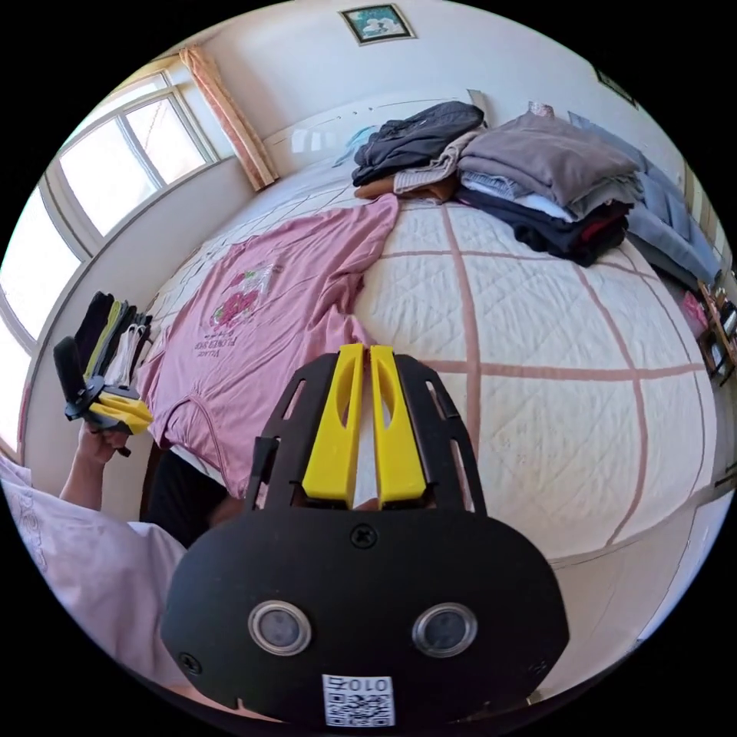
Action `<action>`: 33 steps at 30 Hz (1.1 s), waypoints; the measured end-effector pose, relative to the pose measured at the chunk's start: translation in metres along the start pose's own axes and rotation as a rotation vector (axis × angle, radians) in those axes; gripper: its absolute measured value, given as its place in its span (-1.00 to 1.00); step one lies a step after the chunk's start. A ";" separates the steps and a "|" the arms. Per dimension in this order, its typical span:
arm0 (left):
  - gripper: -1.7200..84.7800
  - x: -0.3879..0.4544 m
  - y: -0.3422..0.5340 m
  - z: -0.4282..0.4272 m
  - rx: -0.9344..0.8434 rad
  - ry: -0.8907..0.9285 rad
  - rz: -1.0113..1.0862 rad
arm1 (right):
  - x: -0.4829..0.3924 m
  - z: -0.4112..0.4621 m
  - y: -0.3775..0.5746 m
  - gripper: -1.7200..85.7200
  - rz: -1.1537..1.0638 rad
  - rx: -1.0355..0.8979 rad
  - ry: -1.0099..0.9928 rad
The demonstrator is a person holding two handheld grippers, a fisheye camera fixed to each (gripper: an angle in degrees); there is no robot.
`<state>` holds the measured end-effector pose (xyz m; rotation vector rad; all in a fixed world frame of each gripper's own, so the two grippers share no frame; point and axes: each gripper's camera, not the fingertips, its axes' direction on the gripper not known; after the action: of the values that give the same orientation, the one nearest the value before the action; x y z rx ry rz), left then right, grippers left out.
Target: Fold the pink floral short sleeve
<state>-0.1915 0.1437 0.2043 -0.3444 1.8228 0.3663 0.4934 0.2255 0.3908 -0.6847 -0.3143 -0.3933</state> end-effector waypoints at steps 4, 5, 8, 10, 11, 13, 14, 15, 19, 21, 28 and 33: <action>-0.94 0.009 0.010 0.012 0.027 -0.046 -0.046 | -0.079 -0.027 -0.015 -0.86 -0.230 0.077 0.018; -0.94 0.010 0.011 0.014 0.037 -0.045 -0.052 | -0.111 -0.025 -0.011 -0.85 -0.328 0.080 -0.032; -0.93 0.011 0.016 0.024 0.055 -0.027 -0.084 | -0.174 0.004 0.017 -0.76 -0.518 -0.003 -0.057; -0.92 0.011 0.022 0.029 0.077 -0.037 -0.111 | -0.183 0.027 0.034 -0.72 -0.530 -0.086 0.030; -0.92 0.010 0.024 0.030 0.084 -0.036 -0.118 | -0.180 0.032 0.042 -0.73 -0.505 -0.106 0.045; -0.90 0.008 0.033 0.038 0.087 -0.032 -0.151 | -0.166 0.025 0.046 -0.75 -0.410 -0.076 -0.033; -0.89 0.007 0.035 0.042 0.082 -0.034 -0.163 | -0.154 0.017 0.044 -0.76 -0.347 -0.047 -0.083; -0.87 0.005 0.037 0.049 0.075 -0.038 -0.185 | -0.148 0.014 0.041 -0.76 -0.322 -0.033 -0.087; -0.81 0.021 0.012 0.088 0.018 -0.249 -0.124 | -0.102 0.007 -0.005 -0.74 -0.183 0.015 0.046; -0.78 0.032 -0.007 0.113 -0.014 -0.348 -0.052 | -0.082 0.016 -0.029 -0.75 -0.146 -0.021 0.039; -0.78 0.042 -0.052 0.206 -0.129 -0.439 0.059 | -0.041 0.060 -0.064 -0.79 -0.095 -0.129 -0.015; -0.83 0.040 -0.067 0.233 -0.141 -0.443 0.069 | -0.032 0.068 -0.067 -0.82 -0.110 -0.116 -0.036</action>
<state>0.0279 0.1789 0.0988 -0.2723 1.3799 0.5734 0.4248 0.2312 0.4645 -0.7906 -0.3666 -0.5070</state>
